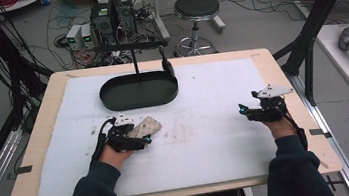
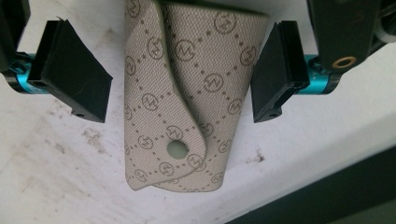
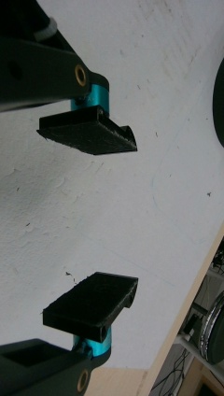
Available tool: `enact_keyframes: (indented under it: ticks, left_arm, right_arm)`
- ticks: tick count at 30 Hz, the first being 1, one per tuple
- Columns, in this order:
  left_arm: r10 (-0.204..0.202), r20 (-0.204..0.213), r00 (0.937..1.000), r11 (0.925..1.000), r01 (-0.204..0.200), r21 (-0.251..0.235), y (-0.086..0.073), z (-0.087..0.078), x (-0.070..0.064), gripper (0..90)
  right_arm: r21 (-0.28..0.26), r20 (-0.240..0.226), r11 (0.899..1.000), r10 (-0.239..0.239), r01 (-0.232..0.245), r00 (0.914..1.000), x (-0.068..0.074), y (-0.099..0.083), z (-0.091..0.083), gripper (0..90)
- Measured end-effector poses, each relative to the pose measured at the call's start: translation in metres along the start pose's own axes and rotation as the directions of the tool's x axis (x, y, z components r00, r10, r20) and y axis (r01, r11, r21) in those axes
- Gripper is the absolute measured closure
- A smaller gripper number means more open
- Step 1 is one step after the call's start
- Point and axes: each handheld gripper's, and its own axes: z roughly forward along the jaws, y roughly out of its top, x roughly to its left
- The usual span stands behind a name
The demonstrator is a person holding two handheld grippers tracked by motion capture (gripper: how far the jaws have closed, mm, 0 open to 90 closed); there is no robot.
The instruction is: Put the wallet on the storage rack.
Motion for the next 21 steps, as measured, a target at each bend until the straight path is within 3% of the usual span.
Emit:
enact_keyframes:
  ticks: [2,8,10,15,21]
  left_arm:
    - [0.012,-0.02,0.9997,0.9998,-0.012,0.016,-0.0015,0.0023,0.0024,20.5]
    - [0.035,-0.019,0.9992,0.9986,-0.035,0.04,-0.0025,0.007,0.003,18.6]
    - [0.061,-0.017,0.998,0.9975,-0.061,0.036,-0.0027,0.0055,0.0033,24.2]
    - [0.073,-0.025,0.997,0.9965,-0.072,0.042,-0.0011,0.0026,0.0017,35.5]
    - [0.055,-0.036,0.9979,0.9984,-0.054,0.019,0.0007,-0.0018,0.0027,41.3]
  right_arm:
    - [0.0,-0.001,1.0,0.001,-0.001,1.0,0.0001,-0.0001,0.0,30.5]
    - [0.0,-0.002,1.0,0.0,0.0,1.0,0.0003,-0.0001,0.0014,30.6]
    - [0.003,-0.002,1.0,-0.002,0.002,1.0,0.0005,-0.0001,0.0016,30.5]
    - [0.003,-0.002,1.0,0.001,-0.001,1.0,0.0012,0.0002,0.0019,30.6]
    - [0.001,-0.001,1.0,0.002,-0.002,1.0,0.0,-0.0002,0.0012,30.6]
